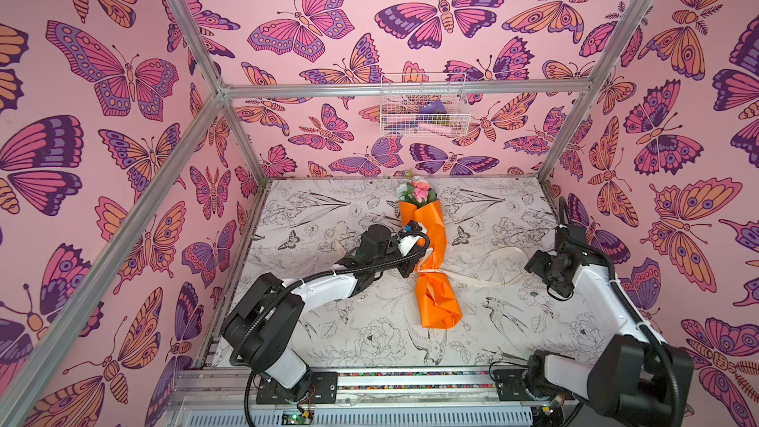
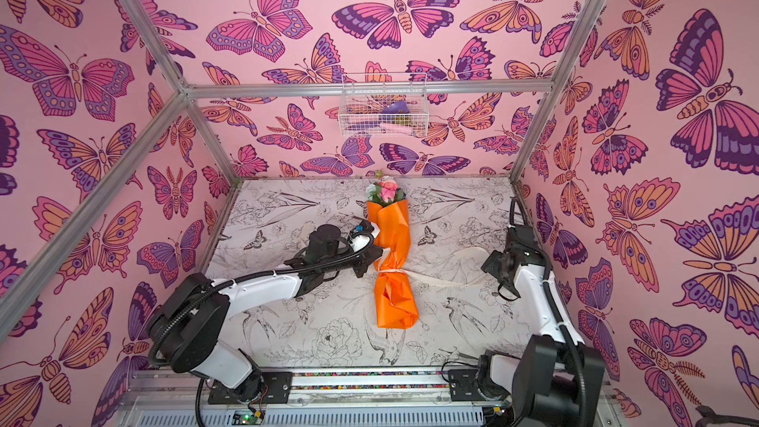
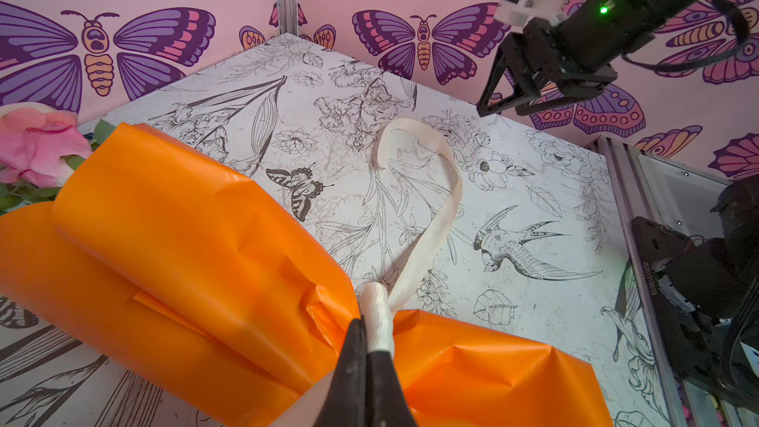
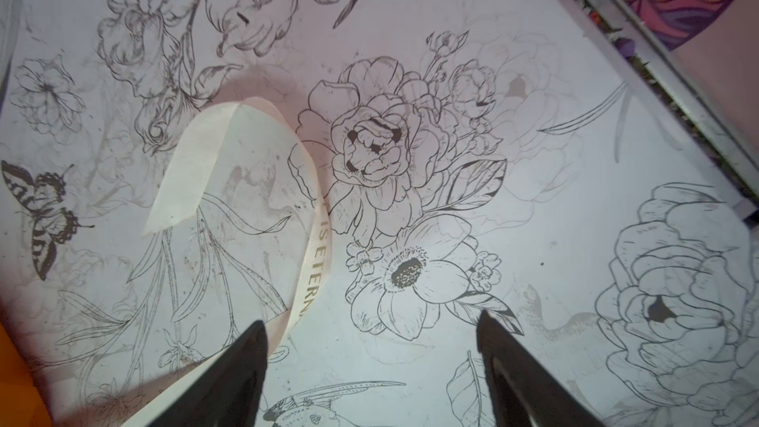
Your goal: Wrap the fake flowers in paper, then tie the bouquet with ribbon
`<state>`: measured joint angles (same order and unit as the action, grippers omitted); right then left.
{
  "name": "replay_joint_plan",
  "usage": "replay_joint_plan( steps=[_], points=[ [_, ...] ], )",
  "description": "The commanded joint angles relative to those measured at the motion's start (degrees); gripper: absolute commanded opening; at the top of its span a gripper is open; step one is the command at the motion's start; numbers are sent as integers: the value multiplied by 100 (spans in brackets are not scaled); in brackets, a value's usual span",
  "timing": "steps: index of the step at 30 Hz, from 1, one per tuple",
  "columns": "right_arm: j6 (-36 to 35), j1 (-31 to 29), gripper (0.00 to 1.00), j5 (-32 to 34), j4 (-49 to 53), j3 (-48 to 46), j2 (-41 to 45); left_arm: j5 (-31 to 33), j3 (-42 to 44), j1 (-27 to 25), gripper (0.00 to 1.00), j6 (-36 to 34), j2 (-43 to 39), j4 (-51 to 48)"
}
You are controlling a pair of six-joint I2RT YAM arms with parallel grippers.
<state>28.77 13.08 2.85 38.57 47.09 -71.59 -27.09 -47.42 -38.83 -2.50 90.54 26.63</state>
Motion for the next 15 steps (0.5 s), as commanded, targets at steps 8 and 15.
replay_joint_plan(
  steps=[8,15],
  points=[
    [-329,30,76,-767,-514,595,-1583,-359,-153,-79,0,39,39,132],
    [-368,36,51,-655,-815,854,-2429,-445,-215,-124,0,39,139,56]
  ],
)
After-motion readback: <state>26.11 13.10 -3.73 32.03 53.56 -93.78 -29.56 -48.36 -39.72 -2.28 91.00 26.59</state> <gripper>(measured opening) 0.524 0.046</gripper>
